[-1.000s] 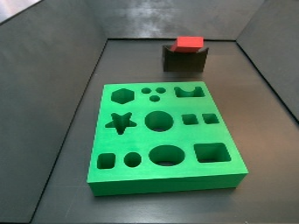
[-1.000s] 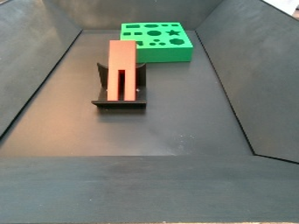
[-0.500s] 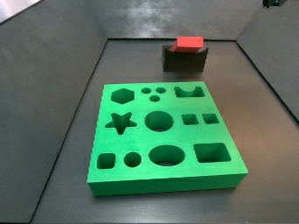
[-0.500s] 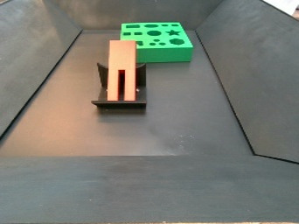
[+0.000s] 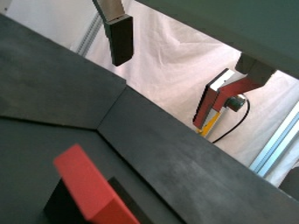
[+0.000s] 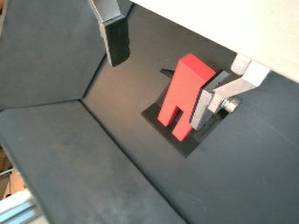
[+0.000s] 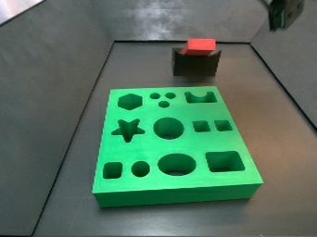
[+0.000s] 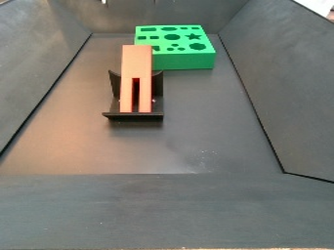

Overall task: Pick up the double-square object. Move up. Place the double-square object on the fixture. Regrasp the double-square object. Move to above the board. Insert the double-square object.
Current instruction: Regrasp the double-square object.

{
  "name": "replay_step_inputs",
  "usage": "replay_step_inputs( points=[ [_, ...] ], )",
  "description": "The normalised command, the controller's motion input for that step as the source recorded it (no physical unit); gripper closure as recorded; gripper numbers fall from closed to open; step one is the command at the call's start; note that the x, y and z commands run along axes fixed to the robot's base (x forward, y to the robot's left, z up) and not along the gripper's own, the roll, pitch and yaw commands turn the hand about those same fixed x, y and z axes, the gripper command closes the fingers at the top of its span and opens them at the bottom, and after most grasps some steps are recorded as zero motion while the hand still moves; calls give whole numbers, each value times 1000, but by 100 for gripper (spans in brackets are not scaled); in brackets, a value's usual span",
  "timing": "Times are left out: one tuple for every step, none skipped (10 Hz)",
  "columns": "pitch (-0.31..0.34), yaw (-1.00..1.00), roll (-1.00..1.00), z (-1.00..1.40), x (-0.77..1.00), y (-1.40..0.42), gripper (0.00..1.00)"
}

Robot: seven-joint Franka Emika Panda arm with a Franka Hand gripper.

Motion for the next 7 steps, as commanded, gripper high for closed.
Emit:
replay_step_inputs(
  points=[
    [-120,28,69,-1000,55,43,0],
    [-125,11,67,-1000,58,40,0],
    [-120,-19,66,-1000,60,38,0],
    [-111,-38,65,-1000,62,38,0],
    [-94,-54,62,-1000,66,35,0],
    [-85,-59,63,-947,66,31,0],
    [-54,-64,59,-652,54,15,0]
  ],
)
